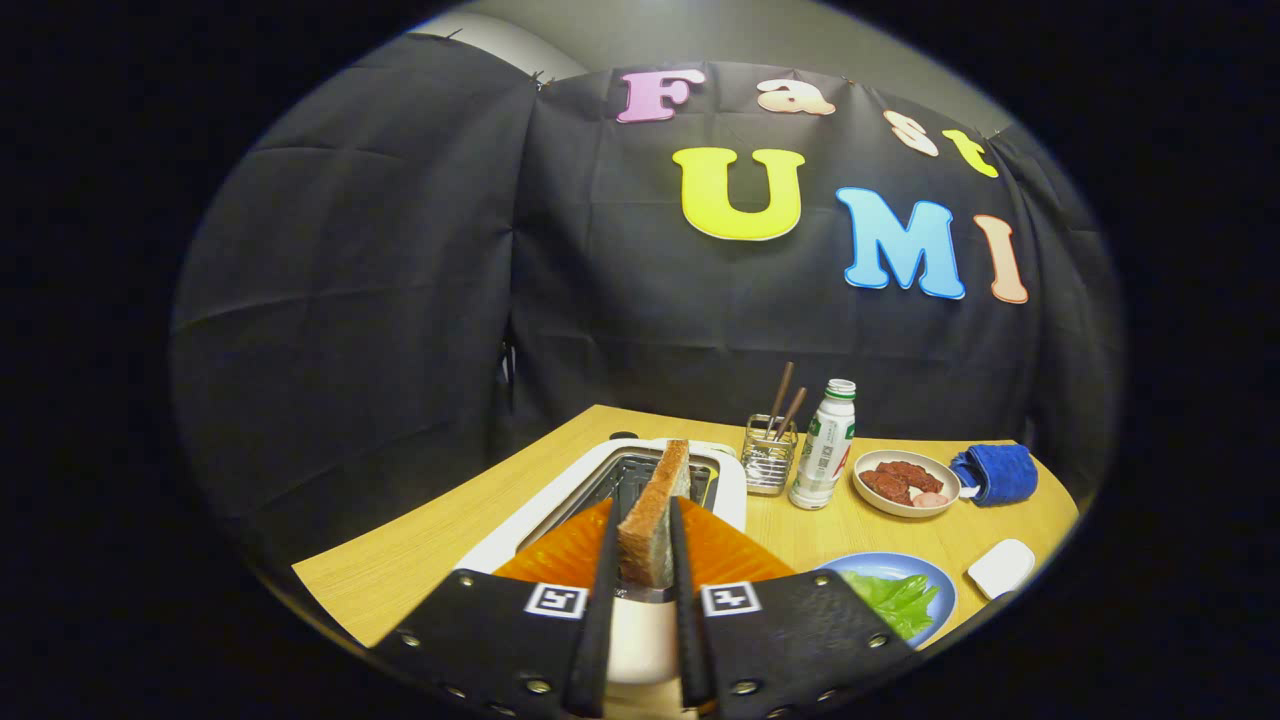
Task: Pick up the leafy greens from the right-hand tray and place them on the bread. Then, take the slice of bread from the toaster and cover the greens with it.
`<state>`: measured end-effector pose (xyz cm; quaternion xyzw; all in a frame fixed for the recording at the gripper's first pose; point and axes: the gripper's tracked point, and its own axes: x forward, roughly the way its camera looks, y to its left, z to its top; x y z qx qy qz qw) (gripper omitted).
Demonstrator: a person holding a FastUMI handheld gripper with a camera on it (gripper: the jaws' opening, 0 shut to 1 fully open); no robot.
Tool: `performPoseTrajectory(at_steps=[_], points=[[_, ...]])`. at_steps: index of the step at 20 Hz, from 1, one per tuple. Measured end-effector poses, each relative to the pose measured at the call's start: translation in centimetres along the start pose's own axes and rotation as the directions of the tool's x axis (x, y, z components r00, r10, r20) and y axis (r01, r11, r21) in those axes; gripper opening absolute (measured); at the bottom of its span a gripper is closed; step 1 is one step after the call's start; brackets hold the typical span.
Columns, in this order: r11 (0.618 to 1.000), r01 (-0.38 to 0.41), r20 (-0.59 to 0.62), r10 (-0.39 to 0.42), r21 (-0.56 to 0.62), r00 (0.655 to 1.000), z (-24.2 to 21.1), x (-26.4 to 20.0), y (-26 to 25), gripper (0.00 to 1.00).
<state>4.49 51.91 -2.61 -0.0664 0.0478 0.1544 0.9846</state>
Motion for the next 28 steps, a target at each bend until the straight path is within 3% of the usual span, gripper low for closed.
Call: performPoseTrajectory(at_steps=[3, 5, 6, 19, 24, 28], points=[[1.000, 0.015, 0.001, -0.015, 0.017, 1.000, -0.2, 0.7, 0.2, 0.14], [1.000, -0.004, 0.015, 0.004, 0.010, 1.000, -0.3, 1.0, 0.3, 0.13], [1.000, -0.012, 0.015, 0.012, 0.004, 1.000, 0.2, 0.9, 0.3, 0.08], [0.993, -0.089, 0.143, 0.077, 0.077, 0.987, 8.1, -3.0, -1.5, 0.08], [0.992, -0.102, 0.154, 0.091, 0.068, 0.984, 8.5, -5.3, -3.5, 0.08], [0.994, -0.063, 0.144, 0.051, 0.085, 0.988, 7.1, -6.7, -7.7, 0.08]])
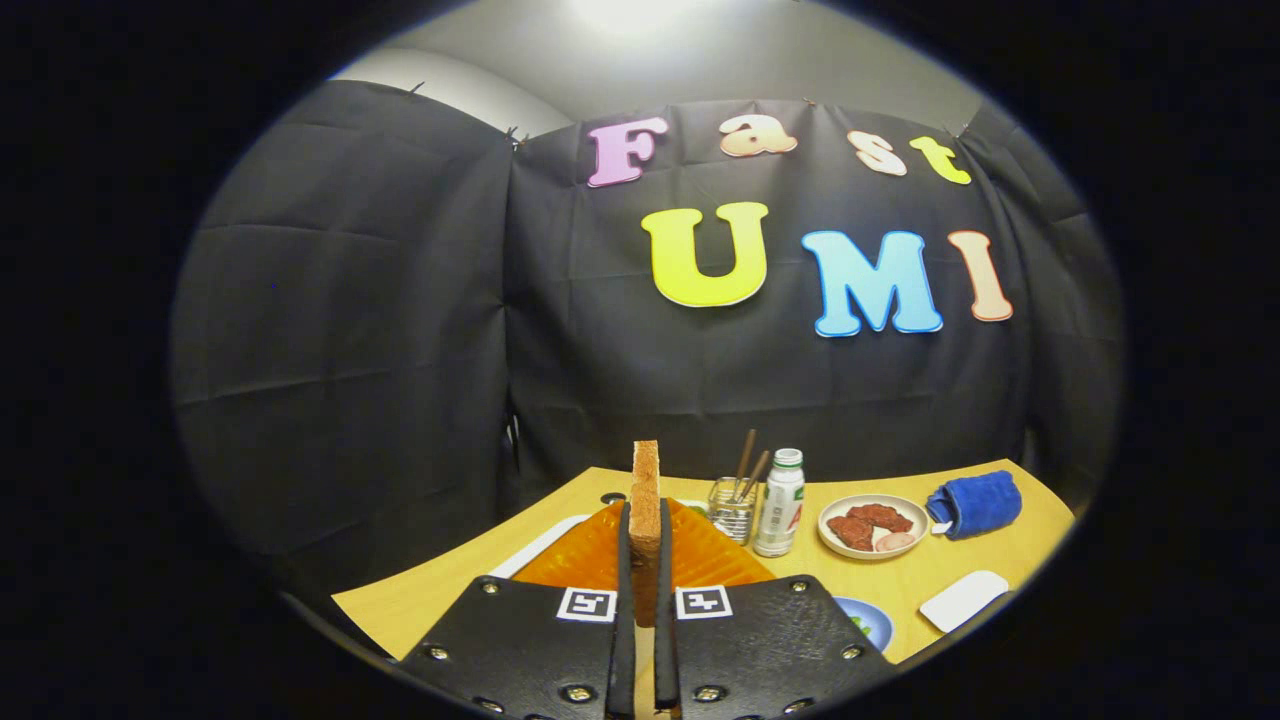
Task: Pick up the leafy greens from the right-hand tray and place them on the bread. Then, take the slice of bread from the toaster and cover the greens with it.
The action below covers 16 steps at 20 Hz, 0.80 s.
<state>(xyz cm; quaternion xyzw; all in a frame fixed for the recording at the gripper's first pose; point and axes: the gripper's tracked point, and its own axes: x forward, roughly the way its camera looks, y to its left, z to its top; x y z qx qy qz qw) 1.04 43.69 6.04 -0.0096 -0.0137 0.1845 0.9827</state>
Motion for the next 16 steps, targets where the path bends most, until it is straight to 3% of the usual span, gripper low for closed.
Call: performPoseTrajectory(at_steps=[7, 16], points=[[0.997, 0.074, -0.080, -0.073, 0.014, 0.994, -4.1, -1.5, -7.2, 0.08], [0.990, 0.119, -0.202, -0.101, 0.077, 0.974, -10.1, -2.1, -10.2, 0.07]])
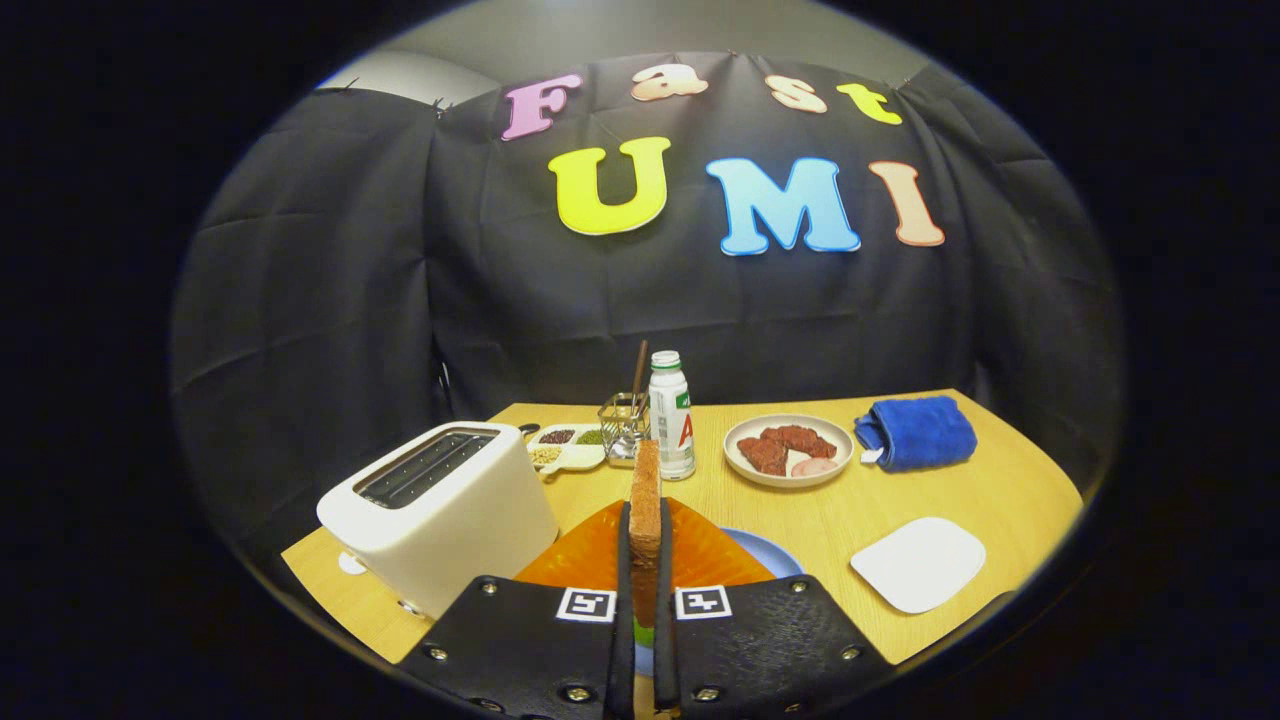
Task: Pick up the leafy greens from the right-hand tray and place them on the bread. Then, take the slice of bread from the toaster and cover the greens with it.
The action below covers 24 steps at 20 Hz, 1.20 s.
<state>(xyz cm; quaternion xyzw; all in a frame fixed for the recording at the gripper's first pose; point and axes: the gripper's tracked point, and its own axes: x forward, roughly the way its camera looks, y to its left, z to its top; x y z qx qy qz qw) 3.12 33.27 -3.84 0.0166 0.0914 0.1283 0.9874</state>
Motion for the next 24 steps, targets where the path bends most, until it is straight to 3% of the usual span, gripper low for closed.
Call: performPoseTrajectory(at_steps=[7, 12, 15, 20, 24], points=[[0.994, -0.045, -0.062, 0.051, 0.100, 0.997, -3.0, 1.3, 1.1, 0.08], [0.994, 0.013, -0.095, -0.003, 0.108, 0.995, -4.1, 1.6, -2.3, 0.08], [0.996, 0.050, -0.122, -0.040, 0.077, 0.992, -5.4, 1.9, -4.0, 0.17], [0.994, 0.106, -0.170, -0.104, 0.002, 0.980, -7.7, 2.2, -6.9, 0.40], [0.996, 0.085, -0.171, -0.087, -0.019, 0.981, -8.3, 2.2, -7.7, 0.41]])
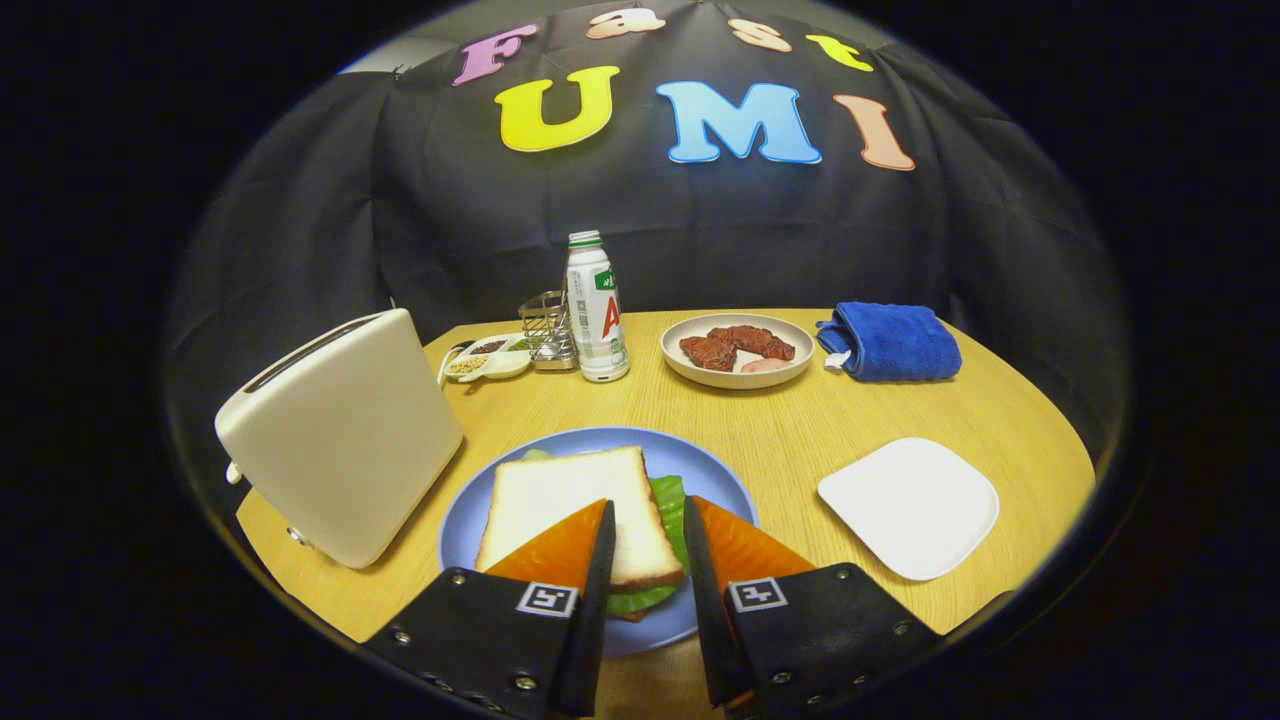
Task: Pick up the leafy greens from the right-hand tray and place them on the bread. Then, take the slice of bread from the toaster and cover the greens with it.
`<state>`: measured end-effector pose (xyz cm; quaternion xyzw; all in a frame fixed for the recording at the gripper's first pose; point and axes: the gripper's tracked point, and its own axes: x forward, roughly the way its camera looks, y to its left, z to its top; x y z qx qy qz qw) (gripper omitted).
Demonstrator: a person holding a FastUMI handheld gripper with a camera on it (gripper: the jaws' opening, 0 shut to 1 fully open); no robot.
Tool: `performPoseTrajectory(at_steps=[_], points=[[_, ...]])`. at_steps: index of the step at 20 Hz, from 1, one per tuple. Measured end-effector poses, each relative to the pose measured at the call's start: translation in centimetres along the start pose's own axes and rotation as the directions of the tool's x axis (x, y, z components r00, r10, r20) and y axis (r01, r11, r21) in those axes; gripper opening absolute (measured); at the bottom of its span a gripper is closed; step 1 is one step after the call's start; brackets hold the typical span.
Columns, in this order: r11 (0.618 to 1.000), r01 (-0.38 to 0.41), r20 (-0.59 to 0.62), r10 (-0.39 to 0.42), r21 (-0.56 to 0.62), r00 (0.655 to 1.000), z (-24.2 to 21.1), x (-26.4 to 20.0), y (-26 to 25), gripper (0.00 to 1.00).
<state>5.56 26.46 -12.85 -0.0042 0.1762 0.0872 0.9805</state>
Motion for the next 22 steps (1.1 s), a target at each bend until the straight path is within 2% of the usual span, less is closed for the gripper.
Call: performPoseTrajectory(at_steps=[2, 5, 13, 17, 22], points=[[1.000, -0.015, 0.018, 0.015, -0.017, 1.000, 0.1, -0.3, -0.9, 0.45], [1.000, -0.023, 0.084, 0.024, -0.007, 0.996, 1.5, -1.6, -2.7, 0.45], [0.994, 0.104, 0.292, -0.109, 0.033, 0.950, 6.6, -5.7, -14.1, 0.45], [0.987, 0.154, 0.331, -0.161, 0.047, 0.930, 7.1, -7.2, -19.5, 0.45], [0.994, 0.099, 0.350, -0.110, 0.051, 0.930, 7.2, -7.3, -23.4, 0.45]])
